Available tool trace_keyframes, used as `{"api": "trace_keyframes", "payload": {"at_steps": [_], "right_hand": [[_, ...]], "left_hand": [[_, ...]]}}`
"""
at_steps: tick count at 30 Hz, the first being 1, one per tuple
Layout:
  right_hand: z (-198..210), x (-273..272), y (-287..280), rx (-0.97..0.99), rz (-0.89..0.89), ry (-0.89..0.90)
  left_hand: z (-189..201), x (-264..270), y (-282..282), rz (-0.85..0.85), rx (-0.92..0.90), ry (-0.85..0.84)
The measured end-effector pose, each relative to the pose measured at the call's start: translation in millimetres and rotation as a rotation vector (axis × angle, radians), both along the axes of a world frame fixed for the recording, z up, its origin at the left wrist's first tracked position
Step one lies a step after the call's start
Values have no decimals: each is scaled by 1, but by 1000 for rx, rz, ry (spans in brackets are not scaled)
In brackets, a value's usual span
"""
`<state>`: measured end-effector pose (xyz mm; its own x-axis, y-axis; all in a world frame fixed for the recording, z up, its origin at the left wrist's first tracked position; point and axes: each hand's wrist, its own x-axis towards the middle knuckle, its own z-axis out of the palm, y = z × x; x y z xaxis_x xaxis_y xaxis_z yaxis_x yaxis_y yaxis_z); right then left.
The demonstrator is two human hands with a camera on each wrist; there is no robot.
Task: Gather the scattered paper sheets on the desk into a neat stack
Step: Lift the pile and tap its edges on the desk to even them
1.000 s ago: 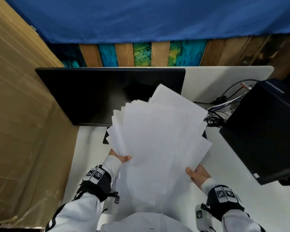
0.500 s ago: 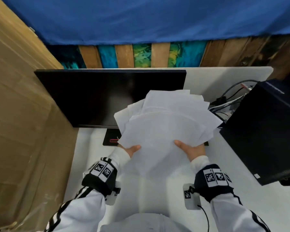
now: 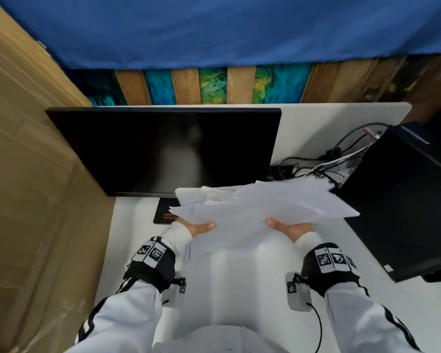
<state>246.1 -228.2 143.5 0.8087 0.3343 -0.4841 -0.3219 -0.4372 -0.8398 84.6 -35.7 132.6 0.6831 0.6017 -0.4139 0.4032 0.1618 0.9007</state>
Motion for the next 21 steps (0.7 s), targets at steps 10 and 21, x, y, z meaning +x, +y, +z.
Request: {"api": "trace_keyframes", "payload": {"at_steps": [10, 21], "right_hand": [[23, -2, -14, 11, -14, -55], [52, -1, -9, 172, -42, -110]], "left_hand": [[24, -5, 7, -19, 89, -69], [60, 3, -7, 135, 75, -421]]}}
